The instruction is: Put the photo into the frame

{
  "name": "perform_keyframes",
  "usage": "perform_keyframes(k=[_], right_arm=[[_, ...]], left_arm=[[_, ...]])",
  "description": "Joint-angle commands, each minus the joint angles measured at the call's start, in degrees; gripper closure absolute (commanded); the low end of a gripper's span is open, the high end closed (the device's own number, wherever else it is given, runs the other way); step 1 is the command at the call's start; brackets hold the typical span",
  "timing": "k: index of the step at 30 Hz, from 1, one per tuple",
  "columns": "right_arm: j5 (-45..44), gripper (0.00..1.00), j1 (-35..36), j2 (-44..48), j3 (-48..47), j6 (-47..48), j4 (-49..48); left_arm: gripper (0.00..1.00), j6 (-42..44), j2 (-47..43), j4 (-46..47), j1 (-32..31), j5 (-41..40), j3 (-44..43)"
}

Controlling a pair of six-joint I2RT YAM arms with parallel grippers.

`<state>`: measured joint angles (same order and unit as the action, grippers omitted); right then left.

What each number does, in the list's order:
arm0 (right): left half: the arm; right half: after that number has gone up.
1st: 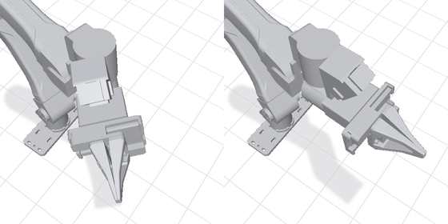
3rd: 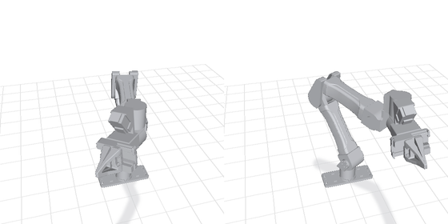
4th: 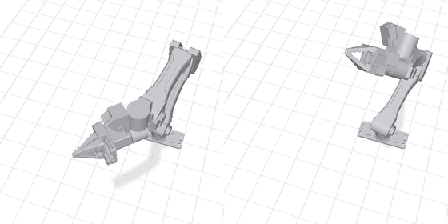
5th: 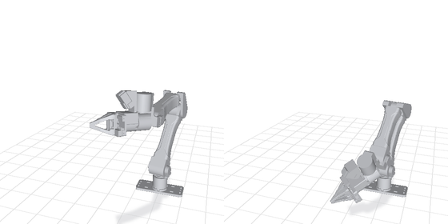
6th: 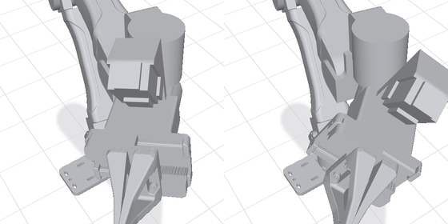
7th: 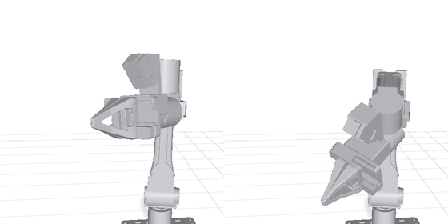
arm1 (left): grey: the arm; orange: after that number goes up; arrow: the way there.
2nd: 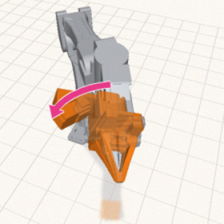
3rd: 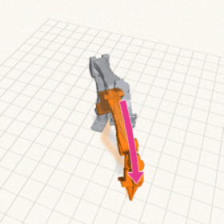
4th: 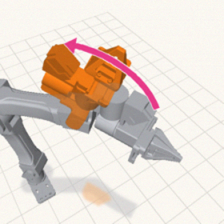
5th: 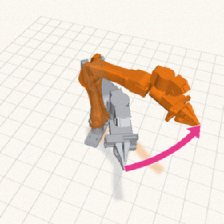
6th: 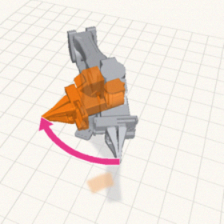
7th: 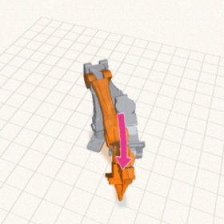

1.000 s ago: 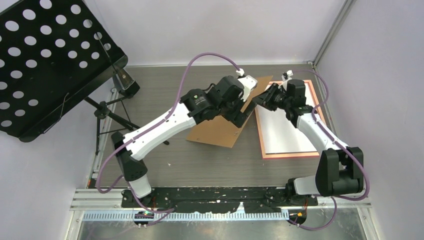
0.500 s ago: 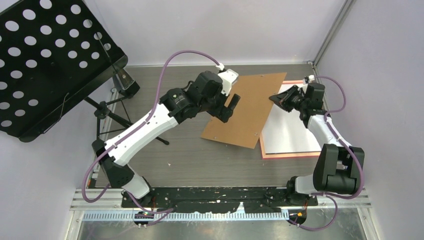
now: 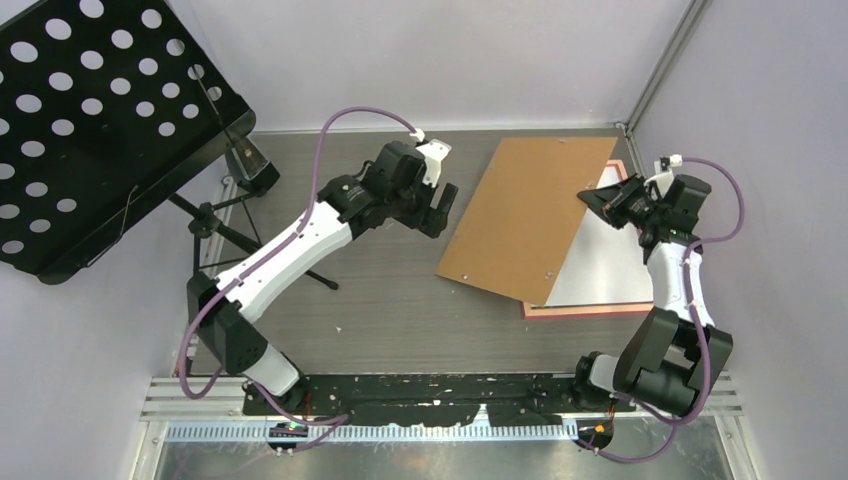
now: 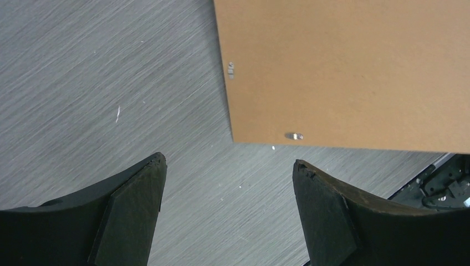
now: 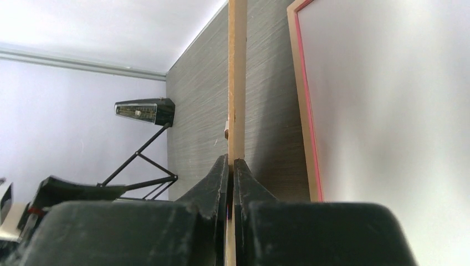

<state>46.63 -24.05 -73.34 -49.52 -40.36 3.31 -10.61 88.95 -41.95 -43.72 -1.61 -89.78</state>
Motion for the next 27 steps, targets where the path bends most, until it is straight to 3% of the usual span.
perform_keyframes(k=[1,13,19,22,27], right_arm=[[11.13,0.95,-4.22,5.19,-3.65,3.78,4.33],[23.96,0.95,-24.1,9.15,-8.03,11.73,16.5],[27.37,0.95,-31.74,6.32,-16.74,30.46,37.2],[28.78,0.95,-36.53,4.23,-19.87,37.67,42.88],[29.46,0.95,-40.28,-0.87,-25.82,50.55,57.25]], left_arm=[[0.17,-2.59,4.69,3.92,1.89,3.85,-3.56],[0.19,-11.78,22.84,3.15,3.32,5.27,-16.94],[0.19,-18.34,32.97,2.36,3.43,10.36,-24.53],[0.14,-22.01,35.79,3.36,3.02,12.44,-25.28],[0.12,-22.48,38.71,2.65,-0.24,10.89,-27.72]])
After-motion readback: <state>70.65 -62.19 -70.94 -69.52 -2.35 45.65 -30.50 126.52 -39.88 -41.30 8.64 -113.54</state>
